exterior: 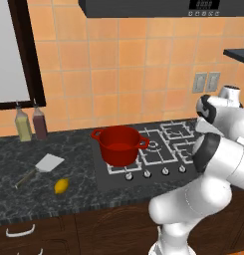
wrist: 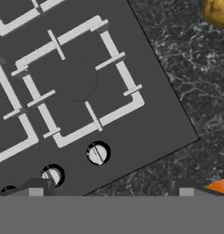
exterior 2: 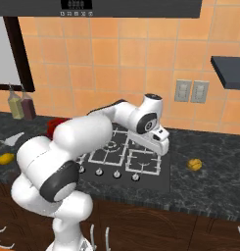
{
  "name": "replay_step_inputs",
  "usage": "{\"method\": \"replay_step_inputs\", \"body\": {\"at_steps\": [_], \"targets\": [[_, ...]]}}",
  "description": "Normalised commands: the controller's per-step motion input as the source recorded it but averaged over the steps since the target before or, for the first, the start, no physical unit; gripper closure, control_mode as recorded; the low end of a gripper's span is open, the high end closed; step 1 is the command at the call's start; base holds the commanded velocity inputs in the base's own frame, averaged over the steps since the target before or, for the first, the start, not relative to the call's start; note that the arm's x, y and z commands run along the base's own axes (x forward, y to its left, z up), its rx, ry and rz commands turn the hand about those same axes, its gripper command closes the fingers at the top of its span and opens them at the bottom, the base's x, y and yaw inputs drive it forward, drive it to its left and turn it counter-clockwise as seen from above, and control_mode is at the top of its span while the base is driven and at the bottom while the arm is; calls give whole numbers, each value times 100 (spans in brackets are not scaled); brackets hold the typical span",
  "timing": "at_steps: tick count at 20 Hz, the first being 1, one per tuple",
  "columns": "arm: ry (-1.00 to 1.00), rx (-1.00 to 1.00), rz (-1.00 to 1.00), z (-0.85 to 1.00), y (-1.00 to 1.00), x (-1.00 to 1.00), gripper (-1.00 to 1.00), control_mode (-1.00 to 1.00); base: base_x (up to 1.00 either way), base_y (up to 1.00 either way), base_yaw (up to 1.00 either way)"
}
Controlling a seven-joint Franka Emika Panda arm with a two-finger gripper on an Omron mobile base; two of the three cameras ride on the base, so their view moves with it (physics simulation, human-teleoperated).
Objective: Put the squash and lemon in the pot. Retrieve the spatula and lightly stir the vegetables in the pot.
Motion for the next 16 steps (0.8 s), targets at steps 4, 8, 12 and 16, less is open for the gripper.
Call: {"method": "replay_step_inputs", "body": {"at_steps": [4, 8, 12, 16], "targets": [[0, -2, -14, -43, -44, 30, -100, -100, 0, 0, 0], [0, -15, -6, -21, -35, 14, -100, -100, 0, 0, 0], [-1, -16, -5, -34, -37, 26, -100, -100, 0, 0, 0], [-18, -11, -4, -46, -42, 18, -100, -100, 0, 0, 0]]}}
